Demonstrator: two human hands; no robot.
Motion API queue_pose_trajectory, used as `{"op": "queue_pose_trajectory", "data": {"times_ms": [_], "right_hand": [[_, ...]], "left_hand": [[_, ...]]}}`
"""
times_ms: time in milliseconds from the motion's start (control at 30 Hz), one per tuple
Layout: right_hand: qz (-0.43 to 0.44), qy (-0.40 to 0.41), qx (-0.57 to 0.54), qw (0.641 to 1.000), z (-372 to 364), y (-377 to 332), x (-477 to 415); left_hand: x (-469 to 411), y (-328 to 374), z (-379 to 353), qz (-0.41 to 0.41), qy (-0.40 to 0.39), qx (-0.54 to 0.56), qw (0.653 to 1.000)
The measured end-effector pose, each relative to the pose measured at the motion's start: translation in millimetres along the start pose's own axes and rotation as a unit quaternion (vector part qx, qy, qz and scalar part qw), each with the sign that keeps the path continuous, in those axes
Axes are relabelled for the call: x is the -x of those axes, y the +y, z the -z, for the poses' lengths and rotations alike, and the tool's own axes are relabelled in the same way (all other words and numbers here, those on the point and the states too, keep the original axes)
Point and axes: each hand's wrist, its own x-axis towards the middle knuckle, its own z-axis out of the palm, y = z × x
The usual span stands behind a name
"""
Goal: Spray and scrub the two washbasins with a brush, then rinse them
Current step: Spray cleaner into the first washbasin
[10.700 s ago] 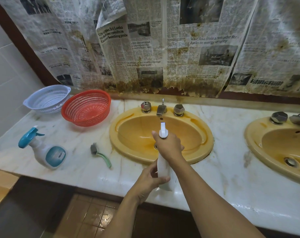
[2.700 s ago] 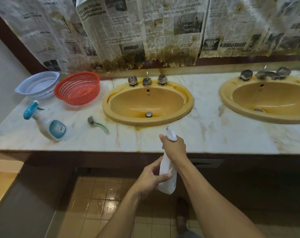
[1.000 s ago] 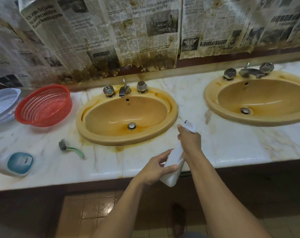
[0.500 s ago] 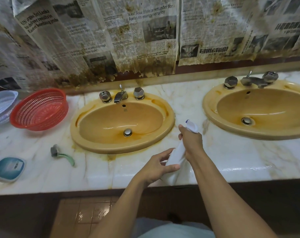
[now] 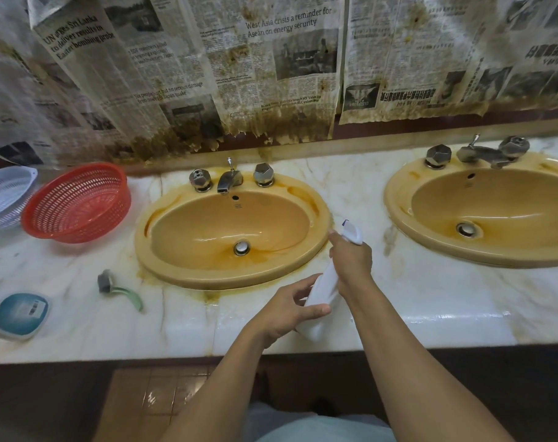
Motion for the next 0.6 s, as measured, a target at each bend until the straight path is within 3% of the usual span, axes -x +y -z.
{"op": "queue_pose_trajectory", "data": {"times_ms": [400,600], "right_hand": [[0.0,0.001,0.008,1.0,-1,-2,-6],[0.055,-0.086,0.009,0.995,-17,-14,-7]], "left_hand": [[-2,8,7,0.002,-0.009,0.013,1.0],[0,17,18,0.004,-0.01,0.04,0.999]]}}
